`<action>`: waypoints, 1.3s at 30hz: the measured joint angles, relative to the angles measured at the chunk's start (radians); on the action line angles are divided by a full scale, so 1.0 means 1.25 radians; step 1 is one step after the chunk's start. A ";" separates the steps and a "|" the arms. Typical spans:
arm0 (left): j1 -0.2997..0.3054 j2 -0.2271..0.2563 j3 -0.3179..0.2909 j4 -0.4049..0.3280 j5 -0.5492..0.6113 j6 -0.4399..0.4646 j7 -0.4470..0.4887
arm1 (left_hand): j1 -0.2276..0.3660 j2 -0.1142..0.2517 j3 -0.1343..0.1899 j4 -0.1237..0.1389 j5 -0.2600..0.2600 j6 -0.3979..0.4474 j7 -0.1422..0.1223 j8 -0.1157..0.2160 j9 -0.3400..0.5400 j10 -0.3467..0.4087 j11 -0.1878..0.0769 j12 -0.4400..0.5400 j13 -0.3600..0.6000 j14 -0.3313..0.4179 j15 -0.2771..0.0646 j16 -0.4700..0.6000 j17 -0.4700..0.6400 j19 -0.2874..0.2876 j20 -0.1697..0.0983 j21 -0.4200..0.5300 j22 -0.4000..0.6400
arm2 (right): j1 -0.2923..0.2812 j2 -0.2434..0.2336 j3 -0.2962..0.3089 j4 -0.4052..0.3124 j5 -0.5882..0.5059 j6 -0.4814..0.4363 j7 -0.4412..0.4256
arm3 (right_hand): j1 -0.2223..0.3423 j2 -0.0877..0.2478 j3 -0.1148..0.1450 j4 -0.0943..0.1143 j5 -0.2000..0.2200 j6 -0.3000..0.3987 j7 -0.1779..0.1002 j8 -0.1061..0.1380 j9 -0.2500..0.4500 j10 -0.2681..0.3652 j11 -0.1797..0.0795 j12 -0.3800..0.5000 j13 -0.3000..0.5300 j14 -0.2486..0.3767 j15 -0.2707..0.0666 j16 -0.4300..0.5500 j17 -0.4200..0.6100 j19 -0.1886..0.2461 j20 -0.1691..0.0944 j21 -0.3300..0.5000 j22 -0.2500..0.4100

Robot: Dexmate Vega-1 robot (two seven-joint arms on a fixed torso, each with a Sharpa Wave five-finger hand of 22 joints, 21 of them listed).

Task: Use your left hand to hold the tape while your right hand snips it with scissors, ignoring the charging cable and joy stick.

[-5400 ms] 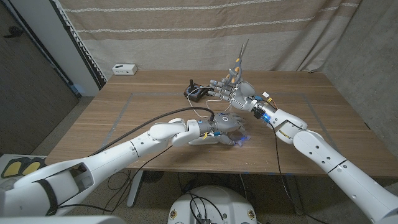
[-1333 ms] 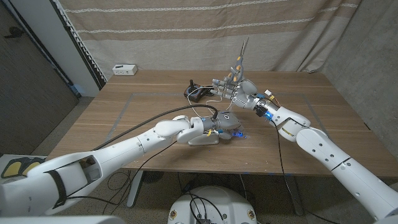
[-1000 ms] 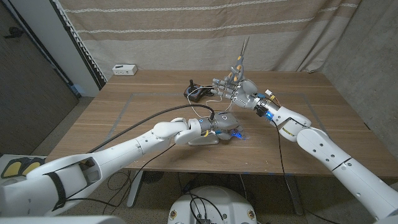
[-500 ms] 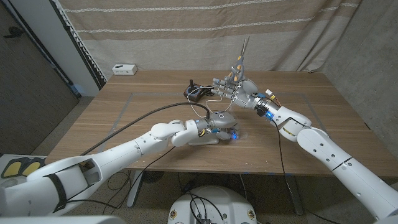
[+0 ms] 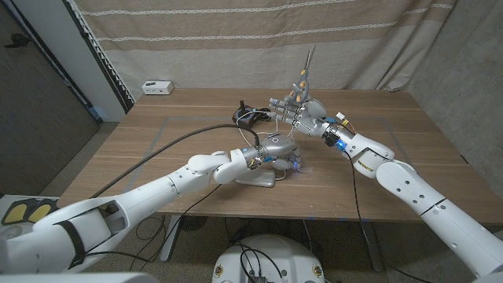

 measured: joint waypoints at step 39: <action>0.054 -0.010 -0.110 -0.049 -0.226 0.060 -0.061 | 0.004 -0.004 -0.006 -0.001 0.000 0.003 0.003 0.000 -0.003 0.006 0.000 -0.005 0.000 0.000 0.000 -0.007 0.004 -0.006 0.000 0.039 0.041 | -0.008 0.002 0.007 -0.002 0.001 0.014 0.003 | -0.007 0.007 0.000 0.000 -0.008 -0.009 0.000 0.000 -0.003 0.000 0.000 0.000 0.004 0.003 0.003 -0.003 0.000 0.007 -0.002 -0.012 0.000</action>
